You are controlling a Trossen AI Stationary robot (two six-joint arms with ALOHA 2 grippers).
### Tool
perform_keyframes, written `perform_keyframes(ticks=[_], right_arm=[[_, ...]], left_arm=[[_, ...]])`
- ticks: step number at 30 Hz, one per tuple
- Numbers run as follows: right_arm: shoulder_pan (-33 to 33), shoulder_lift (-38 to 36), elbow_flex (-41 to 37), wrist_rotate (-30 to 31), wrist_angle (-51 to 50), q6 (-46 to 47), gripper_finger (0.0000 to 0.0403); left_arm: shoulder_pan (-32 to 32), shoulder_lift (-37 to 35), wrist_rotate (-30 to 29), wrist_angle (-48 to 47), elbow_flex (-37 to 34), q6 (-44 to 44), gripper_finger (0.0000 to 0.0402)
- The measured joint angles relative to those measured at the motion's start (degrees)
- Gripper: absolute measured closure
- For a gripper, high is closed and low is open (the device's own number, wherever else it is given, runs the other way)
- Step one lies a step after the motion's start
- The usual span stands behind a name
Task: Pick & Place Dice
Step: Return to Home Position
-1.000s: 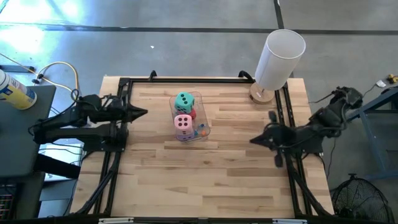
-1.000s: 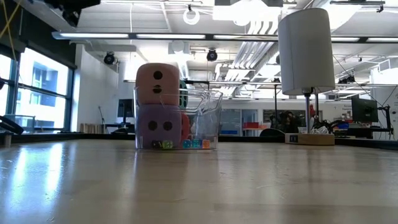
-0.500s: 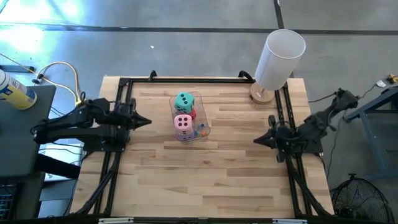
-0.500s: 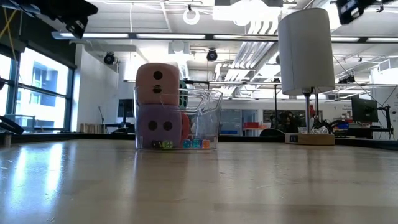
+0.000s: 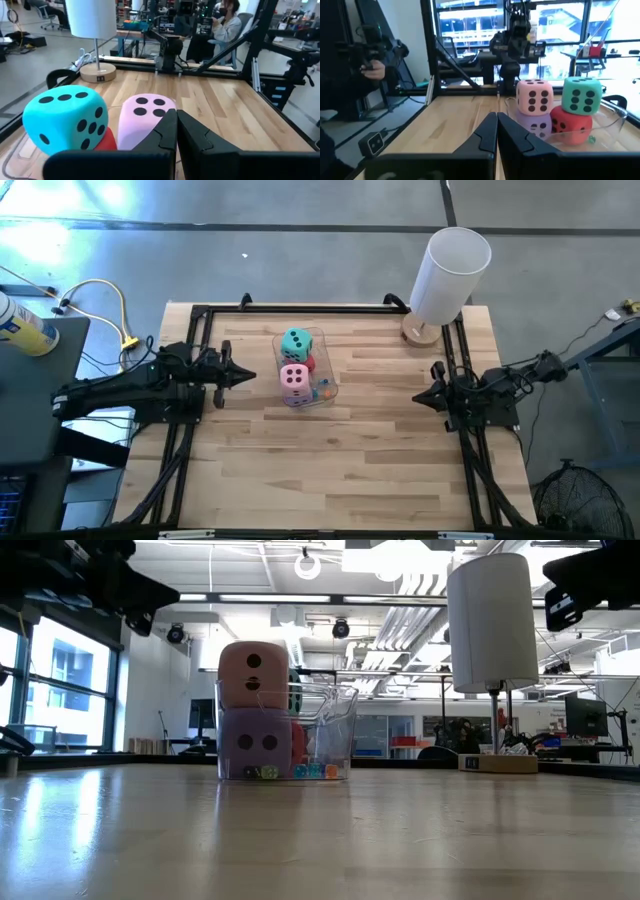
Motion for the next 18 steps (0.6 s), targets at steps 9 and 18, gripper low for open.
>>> perform_keyframes(ticks=[9, 18], right_arm=[[-5.01, -1.36, -3.46, -5.20, 0.44, 0.13, 0.0401], [-8.37, -1.36, -8.36, -11.87, 6.87, 0.30, 0.0401]], left_arm=[[7.86, 0.19, 8.63, 7.61, -4.89, -2.86, 0.0402], [11.21, 0.19, 12.71, 10.55, -8.58, -4.38, 0.0402]])
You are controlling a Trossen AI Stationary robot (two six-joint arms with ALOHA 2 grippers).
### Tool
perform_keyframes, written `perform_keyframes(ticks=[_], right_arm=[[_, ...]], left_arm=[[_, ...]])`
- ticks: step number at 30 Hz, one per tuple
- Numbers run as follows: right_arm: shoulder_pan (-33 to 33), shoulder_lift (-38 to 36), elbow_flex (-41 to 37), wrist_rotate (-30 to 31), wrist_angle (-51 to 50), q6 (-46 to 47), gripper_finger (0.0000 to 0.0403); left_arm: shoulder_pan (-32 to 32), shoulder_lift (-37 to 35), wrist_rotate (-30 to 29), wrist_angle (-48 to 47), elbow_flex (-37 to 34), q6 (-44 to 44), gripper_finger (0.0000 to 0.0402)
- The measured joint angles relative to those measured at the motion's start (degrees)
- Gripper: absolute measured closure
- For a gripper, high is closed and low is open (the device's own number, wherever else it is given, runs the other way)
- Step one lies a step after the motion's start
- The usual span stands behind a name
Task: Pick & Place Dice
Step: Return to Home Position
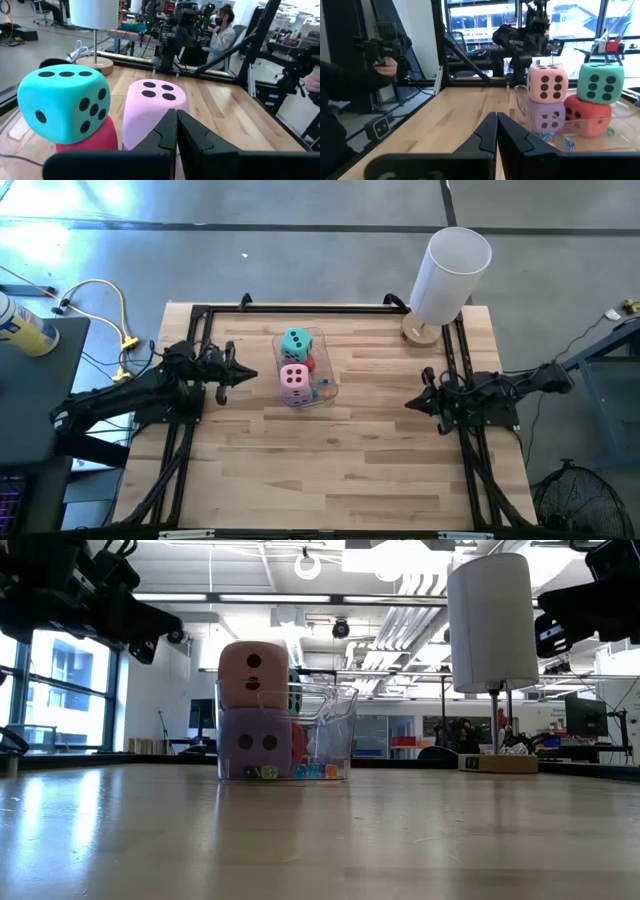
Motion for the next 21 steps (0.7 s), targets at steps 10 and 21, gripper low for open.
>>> perform_keyframes(ticks=[10, 21], right_arm=[[-1.77, 0.04, -0.02, -0.88, -0.78, -0.72, 0.0401], [-1.75, 0.50, -0.07, -0.05, -1.03, -1.80, 0.0400]], left_arm=[[0.01, -0.01, 0.48, 7.73, -4.90, -1.39, 0.0401], [0.01, 0.00, 5.97, 8.87, -6.50, -1.37, 0.0401]])
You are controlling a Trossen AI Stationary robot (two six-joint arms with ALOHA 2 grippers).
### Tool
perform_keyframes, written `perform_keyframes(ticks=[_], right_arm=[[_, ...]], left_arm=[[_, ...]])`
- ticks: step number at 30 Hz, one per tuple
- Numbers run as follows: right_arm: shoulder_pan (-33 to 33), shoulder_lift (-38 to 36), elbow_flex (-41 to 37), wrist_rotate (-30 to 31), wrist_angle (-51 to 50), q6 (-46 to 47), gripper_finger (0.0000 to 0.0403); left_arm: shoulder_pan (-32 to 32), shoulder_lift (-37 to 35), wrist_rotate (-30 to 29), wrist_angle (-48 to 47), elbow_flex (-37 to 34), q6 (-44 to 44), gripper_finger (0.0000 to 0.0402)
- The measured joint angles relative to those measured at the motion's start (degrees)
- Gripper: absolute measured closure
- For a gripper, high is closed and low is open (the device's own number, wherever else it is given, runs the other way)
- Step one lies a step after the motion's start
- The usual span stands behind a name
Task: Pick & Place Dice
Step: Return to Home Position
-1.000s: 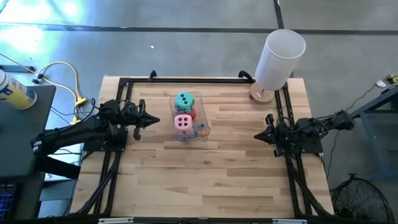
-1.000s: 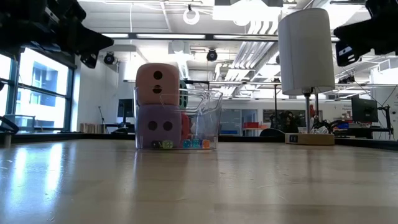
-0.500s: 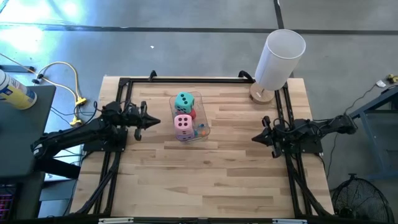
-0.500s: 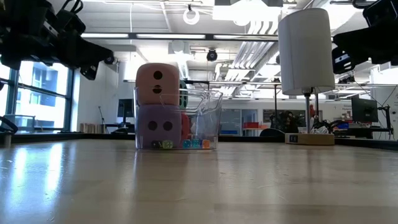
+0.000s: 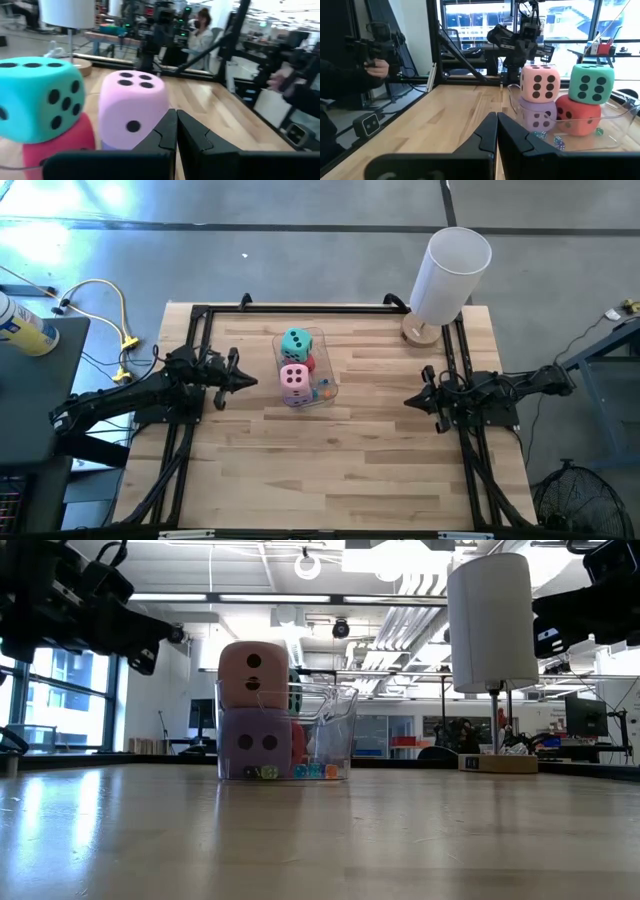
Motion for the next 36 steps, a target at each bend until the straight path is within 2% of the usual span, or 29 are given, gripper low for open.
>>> perform_keyframes(ticks=[6, 18, 30, 36], right_arm=[[0.00, 0.00, -0.03, 0.01, 0.01, 0.22, 0.0400], [0.00, 0.02, -0.11, 0.05, 0.01, 0.26, 0.0400], [0.00, 0.02, -0.15, 0.07, -0.01, 0.29, 0.0400], [0.00, 0.02, -0.15, 0.09, -0.04, 0.29, 0.0400]], left_arm=[[0.00, 0.00, 3.75, -2.22, -0.24, 1.61, 0.0401], [-0.07, 0.00, 2.61, -1.57, -1.33, 1.73, 0.0401], [-0.07, 0.00, -4.81, -1.56, -1.38, -1.05, 0.0401], [-0.07, 0.00, -4.90, -1.58, -1.40, -3.50, 0.0401]])
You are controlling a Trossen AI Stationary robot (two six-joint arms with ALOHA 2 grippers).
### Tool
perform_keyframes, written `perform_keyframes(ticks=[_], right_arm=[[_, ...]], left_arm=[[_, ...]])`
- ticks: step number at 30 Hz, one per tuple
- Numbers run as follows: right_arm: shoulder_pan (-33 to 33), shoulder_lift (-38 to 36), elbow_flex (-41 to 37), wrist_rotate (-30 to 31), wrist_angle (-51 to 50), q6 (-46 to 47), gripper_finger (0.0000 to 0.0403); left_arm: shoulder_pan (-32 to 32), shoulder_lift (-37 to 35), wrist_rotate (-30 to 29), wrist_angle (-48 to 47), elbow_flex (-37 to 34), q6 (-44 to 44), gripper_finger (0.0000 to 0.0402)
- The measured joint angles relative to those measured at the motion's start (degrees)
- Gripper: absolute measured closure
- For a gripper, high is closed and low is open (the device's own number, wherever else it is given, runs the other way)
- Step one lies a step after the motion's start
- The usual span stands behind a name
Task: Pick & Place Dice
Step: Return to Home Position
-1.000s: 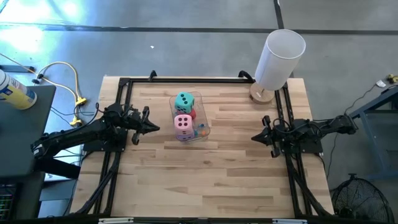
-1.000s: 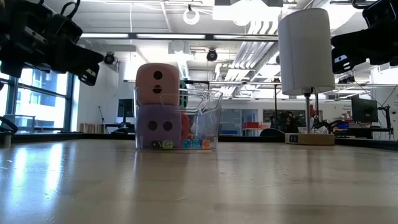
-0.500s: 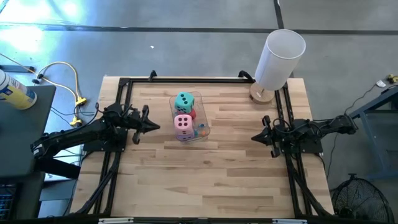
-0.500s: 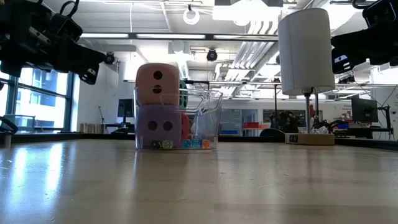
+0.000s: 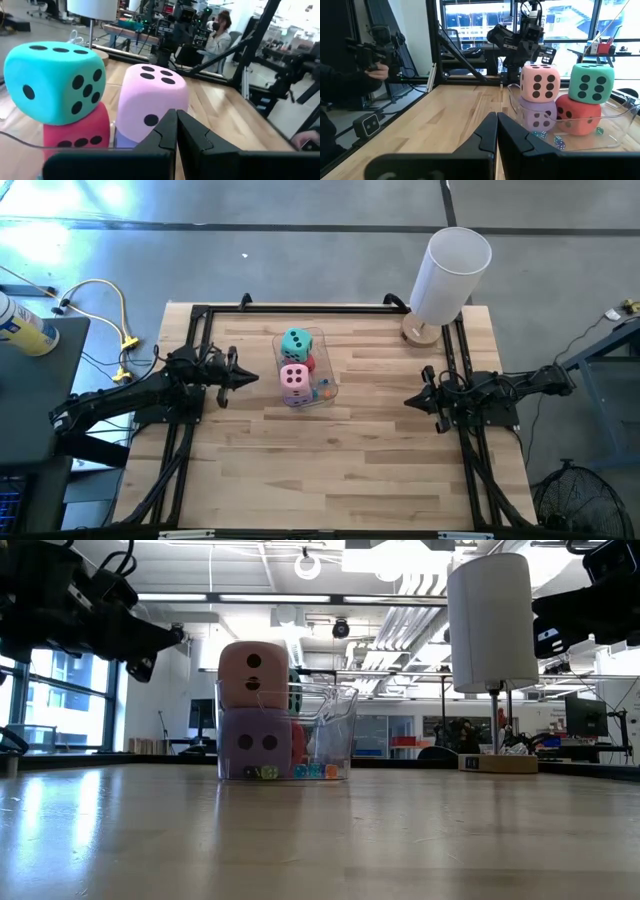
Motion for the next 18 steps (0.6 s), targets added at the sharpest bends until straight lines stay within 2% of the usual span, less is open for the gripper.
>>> perform_keyframes(ticks=[4, 6, 8, 13, 15, 18], right_arm=[[0.00, 0.00, 0.00, 0.01, 0.00, 0.00, 0.0400], [0.00, 0.00, 0.00, 0.01, -0.01, 0.00, 0.0400], [0.00, 0.00, 0.00, 0.00, -0.02, 0.00, 0.0400], [0.00, 0.00, 0.00, 0.01, -0.02, 0.02, 0.0400], [0.00, 0.00, 0.00, 0.01, -0.02, 0.01, 0.0400], [0.00, 0.00, 0.00, 0.01, -0.02, 0.01, 0.0400]], left_arm=[[-0.48, 0.00, -0.34, 1.93, 0.00, -3.98, 0.0401], [-2.05, 0.00, -4.02, 2.76, 0.00, -4.01, 0.0401], [-4.63, 0.00, -10.27, 2.97, 0.00, -2.87, 0.0401], [-13.45, 0.00, -22.32, 3.23, 0.00, -0.37, 0.0401], [-16.62, 0.00, -24.72, 3.23, 0.00, 0.61, 0.0401], [-20.50, 0.00, -25.29, 2.53, 0.00, 1.02, 0.0401]])
